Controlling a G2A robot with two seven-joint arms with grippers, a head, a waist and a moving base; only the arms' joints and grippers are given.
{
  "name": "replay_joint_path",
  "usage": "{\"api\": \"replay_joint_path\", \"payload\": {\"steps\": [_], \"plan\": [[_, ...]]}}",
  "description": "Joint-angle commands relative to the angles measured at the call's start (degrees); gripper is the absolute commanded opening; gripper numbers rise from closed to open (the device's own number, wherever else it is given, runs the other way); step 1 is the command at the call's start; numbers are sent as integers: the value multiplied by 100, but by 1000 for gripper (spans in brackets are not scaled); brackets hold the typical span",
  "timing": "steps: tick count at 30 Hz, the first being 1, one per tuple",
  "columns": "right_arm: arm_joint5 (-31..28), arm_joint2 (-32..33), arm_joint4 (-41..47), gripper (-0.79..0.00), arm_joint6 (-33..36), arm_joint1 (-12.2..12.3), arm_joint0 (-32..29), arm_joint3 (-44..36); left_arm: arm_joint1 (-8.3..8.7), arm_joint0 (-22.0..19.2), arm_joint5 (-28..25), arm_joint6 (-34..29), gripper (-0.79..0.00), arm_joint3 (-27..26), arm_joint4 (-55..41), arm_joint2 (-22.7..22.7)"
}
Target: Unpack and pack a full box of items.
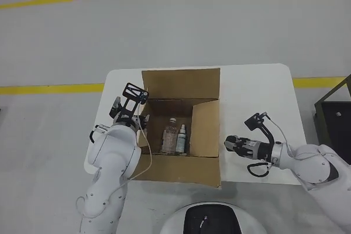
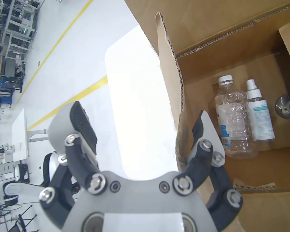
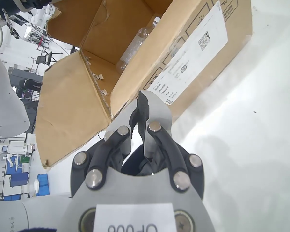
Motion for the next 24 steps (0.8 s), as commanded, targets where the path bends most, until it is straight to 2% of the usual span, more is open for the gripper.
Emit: {"api": "replay_joint_path", "payload": {"steps": [1,10,20,24], "plan": [[17,30,-22,-785,-101,-3,19,-43,-3,19,1,-2,0,-9,-2,-16],[-110,-71,148,-785,-566,-77,359,9,2,28,-90,6,0,-55,39,-199],[-141,-1342,42,-785,-632,-386,1355,882,-1,86,-166,19,0,-103,-25,-298],[-67,-1616,29,-785,-616,-476,1529,1161,16,86,-198,29,0,-41,63,-464]]}}
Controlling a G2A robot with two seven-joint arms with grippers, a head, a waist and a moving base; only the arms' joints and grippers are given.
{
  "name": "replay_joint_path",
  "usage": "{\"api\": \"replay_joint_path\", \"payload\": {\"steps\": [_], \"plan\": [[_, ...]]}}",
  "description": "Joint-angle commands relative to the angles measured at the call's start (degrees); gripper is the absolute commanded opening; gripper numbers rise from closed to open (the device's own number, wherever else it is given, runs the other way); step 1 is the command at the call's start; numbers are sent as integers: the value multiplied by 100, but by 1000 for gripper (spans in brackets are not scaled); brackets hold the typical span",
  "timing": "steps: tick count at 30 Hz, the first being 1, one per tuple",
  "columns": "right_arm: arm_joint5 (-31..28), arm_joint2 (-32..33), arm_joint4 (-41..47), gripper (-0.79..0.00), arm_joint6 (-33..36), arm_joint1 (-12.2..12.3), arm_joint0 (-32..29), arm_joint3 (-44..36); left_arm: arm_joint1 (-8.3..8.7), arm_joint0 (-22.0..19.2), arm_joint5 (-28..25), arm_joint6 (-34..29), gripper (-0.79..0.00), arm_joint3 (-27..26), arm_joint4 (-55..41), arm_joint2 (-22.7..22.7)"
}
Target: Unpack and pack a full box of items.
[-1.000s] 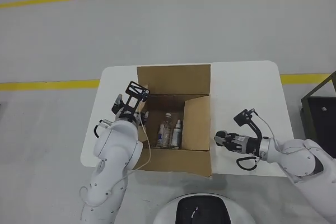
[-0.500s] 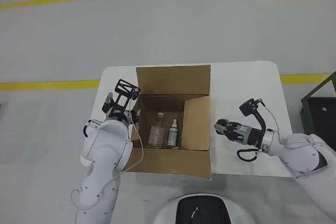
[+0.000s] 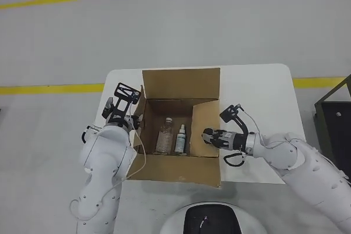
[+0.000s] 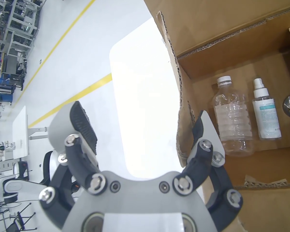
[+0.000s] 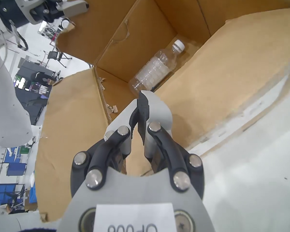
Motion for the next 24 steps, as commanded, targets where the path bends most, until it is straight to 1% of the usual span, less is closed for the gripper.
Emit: {"api": "replay_joint_path", "payload": {"steps": [1,6,12,15,20,24], "plan": [[51,-54,-2,-785,11,-23,37,92,11,-8,-24,22,0,56,65,-97],[103,-24,22,-785,51,-40,50,151,41,-65,-60,134,0,252,227,-356],[126,67,18,-785,101,-41,35,89,82,-137,-73,296,0,608,565,-624],[125,109,9,-785,117,-42,35,51,101,-112,-155,353,0,743,780,-658],[114,134,-9,-785,155,-55,65,31,105,12,-142,417,0,932,885,-660],[101,144,0,-785,152,-68,68,38,101,74,-97,458,0,959,916,-655]]}}
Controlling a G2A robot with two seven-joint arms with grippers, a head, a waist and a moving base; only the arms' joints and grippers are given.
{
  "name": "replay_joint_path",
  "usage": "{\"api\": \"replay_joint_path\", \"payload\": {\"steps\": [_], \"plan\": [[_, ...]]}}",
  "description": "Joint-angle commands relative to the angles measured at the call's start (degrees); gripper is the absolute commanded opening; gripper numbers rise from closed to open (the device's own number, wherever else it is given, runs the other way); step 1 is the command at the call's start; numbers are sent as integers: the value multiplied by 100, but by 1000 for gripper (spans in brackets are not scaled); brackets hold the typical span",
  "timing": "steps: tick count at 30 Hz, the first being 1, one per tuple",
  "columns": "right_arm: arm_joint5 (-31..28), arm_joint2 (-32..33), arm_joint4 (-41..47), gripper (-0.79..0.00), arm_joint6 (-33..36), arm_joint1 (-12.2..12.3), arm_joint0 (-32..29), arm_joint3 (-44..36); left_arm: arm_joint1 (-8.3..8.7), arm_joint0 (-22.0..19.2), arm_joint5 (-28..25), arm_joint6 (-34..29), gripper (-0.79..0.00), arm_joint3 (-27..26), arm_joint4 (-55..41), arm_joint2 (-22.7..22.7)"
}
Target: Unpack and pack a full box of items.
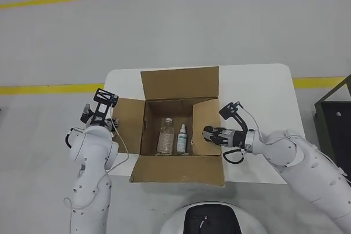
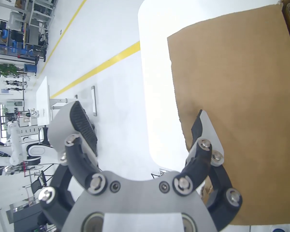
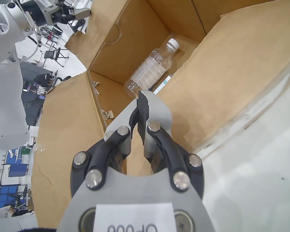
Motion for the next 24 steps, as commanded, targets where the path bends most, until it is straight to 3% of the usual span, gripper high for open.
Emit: {"api": "replay_joint_path", "payload": {"steps": [1,7,15,19,24], "plan": [[-7,17,29,-785,-13,-5,-4,-6,-8,18,51,14,0,-22,-64,-6],[-18,292,65,-785,-179,22,-76,-249,-29,-45,64,33,0,-392,-290,9],[30,1190,61,-785,-241,179,-501,-837,-64,-360,-28,69,0,-1008,-742,129],[63,1748,75,-785,-217,273,-881,-1107,-130,-529,-166,-136,0,-1437,-1468,557],[53,2436,1,-785,-218,379,-1485,-1362,-255,-635,107,-162,0,-1678,-2632,1295]]}}
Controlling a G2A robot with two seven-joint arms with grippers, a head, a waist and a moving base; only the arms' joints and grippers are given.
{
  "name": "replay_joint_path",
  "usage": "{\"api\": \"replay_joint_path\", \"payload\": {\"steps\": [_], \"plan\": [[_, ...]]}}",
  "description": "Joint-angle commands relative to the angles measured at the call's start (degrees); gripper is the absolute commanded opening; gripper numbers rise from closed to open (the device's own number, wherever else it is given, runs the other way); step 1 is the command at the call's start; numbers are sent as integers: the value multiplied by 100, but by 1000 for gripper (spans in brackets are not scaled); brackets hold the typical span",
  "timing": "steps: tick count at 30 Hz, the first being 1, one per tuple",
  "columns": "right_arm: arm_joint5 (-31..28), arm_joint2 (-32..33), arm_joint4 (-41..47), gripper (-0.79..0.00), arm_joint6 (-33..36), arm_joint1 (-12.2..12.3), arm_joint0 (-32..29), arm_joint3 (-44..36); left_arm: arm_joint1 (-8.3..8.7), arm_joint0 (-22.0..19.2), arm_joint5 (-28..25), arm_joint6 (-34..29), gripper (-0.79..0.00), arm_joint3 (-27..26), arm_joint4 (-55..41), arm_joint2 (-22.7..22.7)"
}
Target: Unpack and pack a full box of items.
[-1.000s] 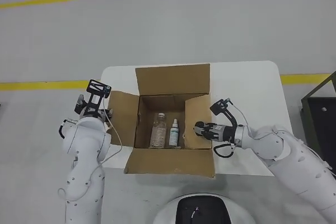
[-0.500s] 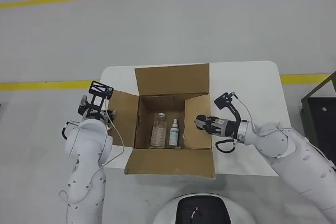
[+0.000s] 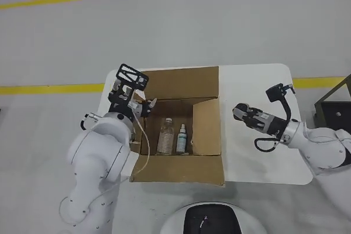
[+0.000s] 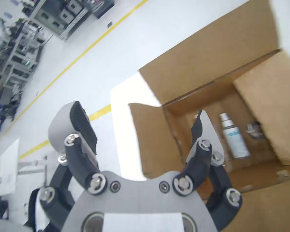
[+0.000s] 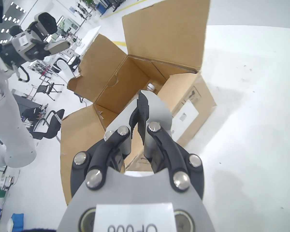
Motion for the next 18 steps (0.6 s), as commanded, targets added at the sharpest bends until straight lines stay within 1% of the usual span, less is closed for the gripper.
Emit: {"api": "replay_joint_path", "payload": {"steps": [1,5,9,10,18], "plan": [[7,273,-37,-785,-2,36,-272,-73,-50,-35,92,28,0,10,-448,374],[54,670,-106,-785,44,91,-745,-168,-152,-30,407,73,0,252,-1264,938],[49,922,-128,-785,92,124,-1077,-312,-242,59,795,68,0,628,-2298,1249],[44,953,-122,-785,103,128,-1142,-339,-256,76,774,74,0,711,-2536,1314],[-38,944,-338,-785,245,149,-1362,-561,-256,76,774,74,0,711,-2536,1314]]}}
